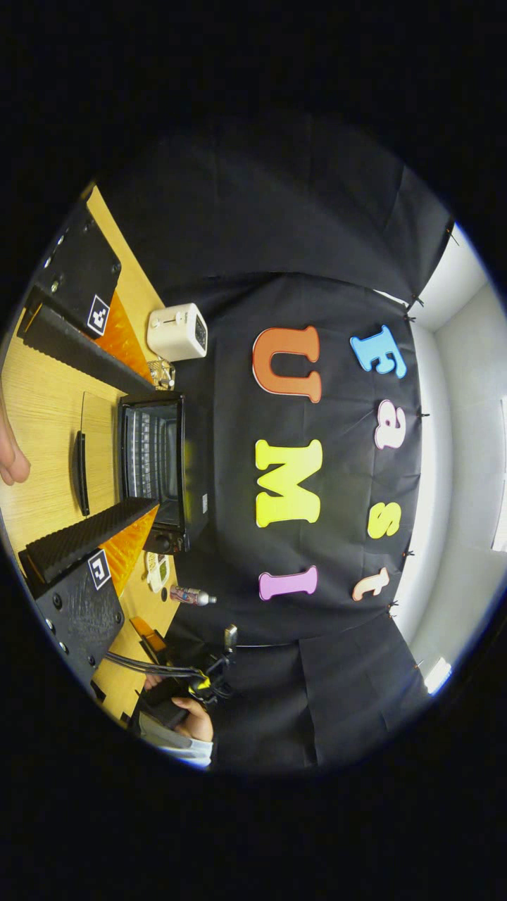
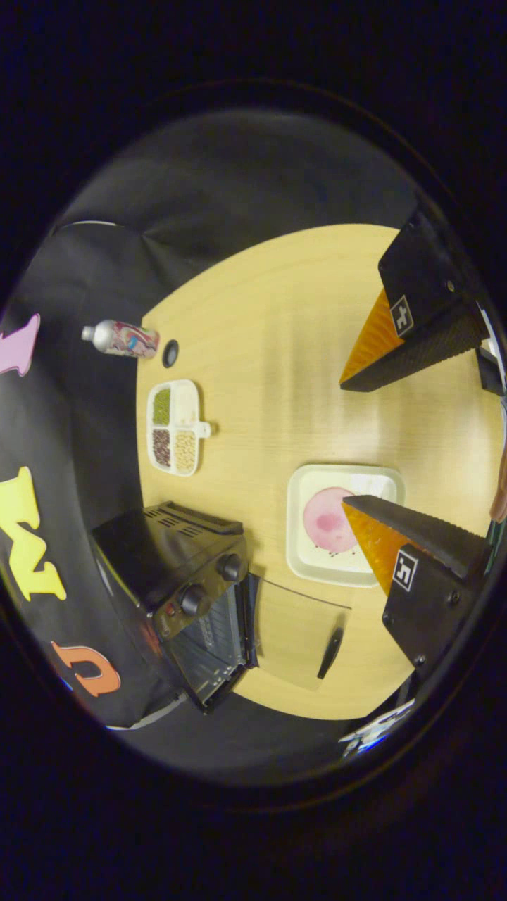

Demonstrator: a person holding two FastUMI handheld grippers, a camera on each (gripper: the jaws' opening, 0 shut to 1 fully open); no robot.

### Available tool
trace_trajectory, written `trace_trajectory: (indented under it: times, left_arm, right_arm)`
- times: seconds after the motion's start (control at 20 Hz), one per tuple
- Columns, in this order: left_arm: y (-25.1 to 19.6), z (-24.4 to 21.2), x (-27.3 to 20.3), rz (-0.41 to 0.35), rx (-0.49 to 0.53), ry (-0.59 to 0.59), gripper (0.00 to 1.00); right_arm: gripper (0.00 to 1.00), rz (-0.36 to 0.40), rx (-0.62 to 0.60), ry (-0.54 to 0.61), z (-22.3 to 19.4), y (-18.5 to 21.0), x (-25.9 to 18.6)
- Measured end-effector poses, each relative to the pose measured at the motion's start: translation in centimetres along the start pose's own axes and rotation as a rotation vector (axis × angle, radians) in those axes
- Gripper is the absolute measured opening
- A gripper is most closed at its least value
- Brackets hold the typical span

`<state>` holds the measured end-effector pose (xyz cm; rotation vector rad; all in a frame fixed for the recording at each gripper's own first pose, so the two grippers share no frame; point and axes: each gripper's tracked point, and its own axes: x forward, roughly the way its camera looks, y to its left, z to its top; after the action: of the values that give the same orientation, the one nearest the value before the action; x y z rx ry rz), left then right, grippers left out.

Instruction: Open the electric oven with the left hand, put the food in, and close the electric oven.

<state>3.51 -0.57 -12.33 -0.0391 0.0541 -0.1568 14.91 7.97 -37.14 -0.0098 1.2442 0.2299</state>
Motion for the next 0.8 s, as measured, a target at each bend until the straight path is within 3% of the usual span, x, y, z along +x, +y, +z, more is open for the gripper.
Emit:
trace_trajectory:
  times: [0.25, 0.45, 0.5, 0.55, 0.7, 0.75, 0.8]
  left_arm:
    - [1.3, 2.8, -1.2, 0.063, 0.02, -0.055, 0.94]
    - [1.6, 1.8, -1.1, 0.065, 0.006, -0.026, 0.94]
    - [1.8, 1.6, -1.0, 0.077, 0.012, -0.016, 0.94]
    - [2.0, 1.3, -0.8, 0.086, 0.02, -0.006, 0.94]
    - [2.1, 0.9, -0.4, 0.1, 0.033, 0.011, 0.94]
    - [2.2, 0.8, -0.2, 0.109, 0.028, 0.016, 0.94]
    - [2.2, 0.8, -0.1, 0.115, 0.02, 0.019, 0.94]
  right_arm:
    - [0.74, 0.072, 0.036, 0.159, -1.0, 1.2, 4.7]
    - [0.46, 0.115, 0.019, 0.245, -1.5, 2.2, 6.0]
    - [0.29, 0.117, 0.004, 0.275, -2.1, 2.2, 6.3]
    - [0.2, 0.111, -0.014, 0.304, -2.2, 2.0, 6.7]
    - [0.07, 0.141, -0.024, 0.334, -2.0, 2.0, 7.8]
    - [0.15, 0.155, -0.021, 0.339, -1.9, 1.6, 7.8]
    - [0.05, 0.183, 0.001, 0.349, -1.8, 1.7, 7.4]
